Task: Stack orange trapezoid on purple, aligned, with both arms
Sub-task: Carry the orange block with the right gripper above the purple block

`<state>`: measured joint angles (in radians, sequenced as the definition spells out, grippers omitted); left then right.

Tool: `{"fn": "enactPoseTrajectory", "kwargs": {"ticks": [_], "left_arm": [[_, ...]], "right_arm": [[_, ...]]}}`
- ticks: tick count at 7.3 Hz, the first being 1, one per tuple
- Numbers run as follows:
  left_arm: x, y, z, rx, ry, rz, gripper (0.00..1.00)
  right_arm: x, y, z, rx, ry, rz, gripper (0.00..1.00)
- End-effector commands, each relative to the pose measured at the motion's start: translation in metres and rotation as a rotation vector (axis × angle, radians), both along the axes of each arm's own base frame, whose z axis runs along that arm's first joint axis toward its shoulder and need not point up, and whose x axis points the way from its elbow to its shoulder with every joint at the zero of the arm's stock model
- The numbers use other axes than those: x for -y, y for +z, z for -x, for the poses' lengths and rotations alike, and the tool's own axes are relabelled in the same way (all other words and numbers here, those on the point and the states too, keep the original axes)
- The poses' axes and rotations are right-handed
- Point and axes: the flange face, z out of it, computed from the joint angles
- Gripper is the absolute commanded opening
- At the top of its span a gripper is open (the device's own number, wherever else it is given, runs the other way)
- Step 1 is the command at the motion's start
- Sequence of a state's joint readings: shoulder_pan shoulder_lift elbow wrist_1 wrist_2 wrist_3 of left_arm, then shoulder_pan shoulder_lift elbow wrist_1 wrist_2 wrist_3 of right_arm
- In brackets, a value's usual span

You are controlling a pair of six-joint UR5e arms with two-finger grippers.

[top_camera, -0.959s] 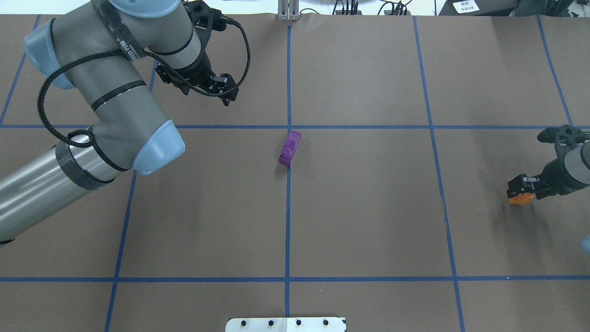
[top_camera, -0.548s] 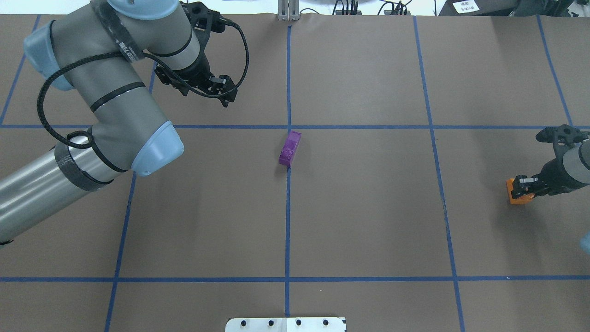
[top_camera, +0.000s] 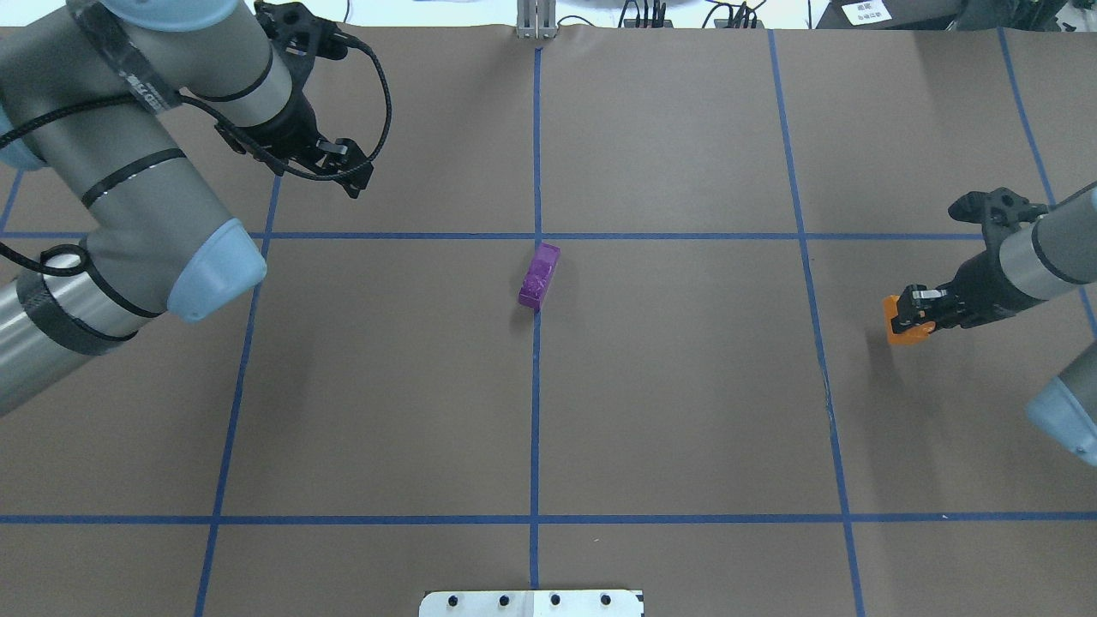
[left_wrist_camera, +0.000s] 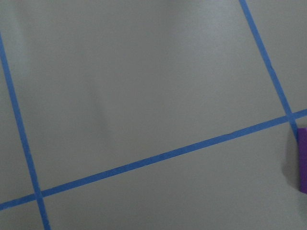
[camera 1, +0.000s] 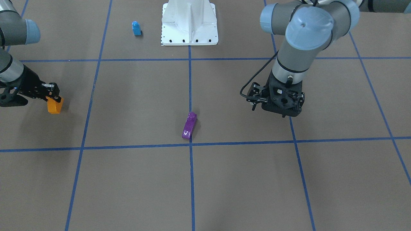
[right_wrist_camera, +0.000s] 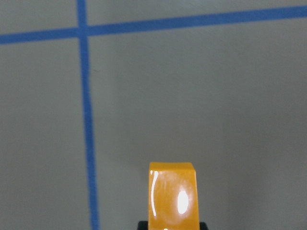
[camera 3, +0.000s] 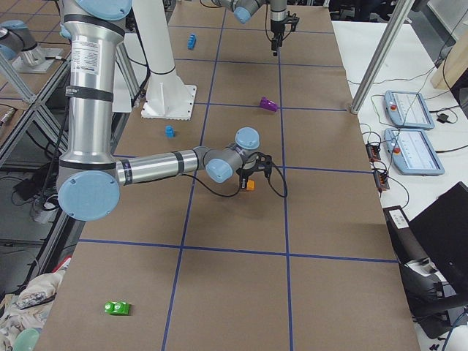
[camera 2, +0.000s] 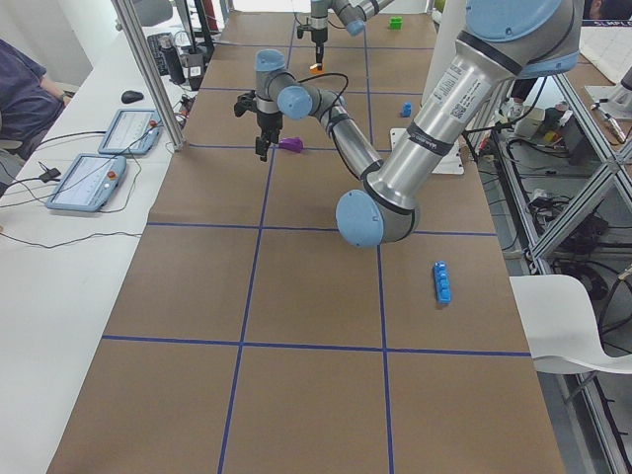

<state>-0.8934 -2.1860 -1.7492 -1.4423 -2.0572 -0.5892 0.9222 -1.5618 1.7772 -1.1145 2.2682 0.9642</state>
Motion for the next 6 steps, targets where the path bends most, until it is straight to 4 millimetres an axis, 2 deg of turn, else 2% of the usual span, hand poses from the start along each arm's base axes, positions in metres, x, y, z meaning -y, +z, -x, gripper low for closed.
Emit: {"fn": "enactPoseTrajectory", "kwargs": {"ticks": [1,2,4,5,6], "left_arm": [[0.018,0.044,0.053,0.037,0.018,-0.016,1.00],[0.020,0.062,0.067,0.045,0.038,-0.012,1.00],[0.026,0.098,0.105,0.071,0.056,-0.017,1.00],[0.028,0.124,0.132,0.091,0.067,-0.015,1.00],[0.026,0.144,0.152,0.080,0.075,0.001,1.00]], "right_arm": [[0.050,-0.106,0.037,0.032,0.033,0.044,0.00],[0.068,-0.166,0.055,0.014,0.031,0.062,0.00],[0.057,-0.270,0.140,-0.082,-0.019,0.041,0.00],[0.049,-0.318,0.178,-0.100,0.017,0.098,0.00],[0.042,-0.345,0.209,-0.097,0.060,0.158,0.00]]}}
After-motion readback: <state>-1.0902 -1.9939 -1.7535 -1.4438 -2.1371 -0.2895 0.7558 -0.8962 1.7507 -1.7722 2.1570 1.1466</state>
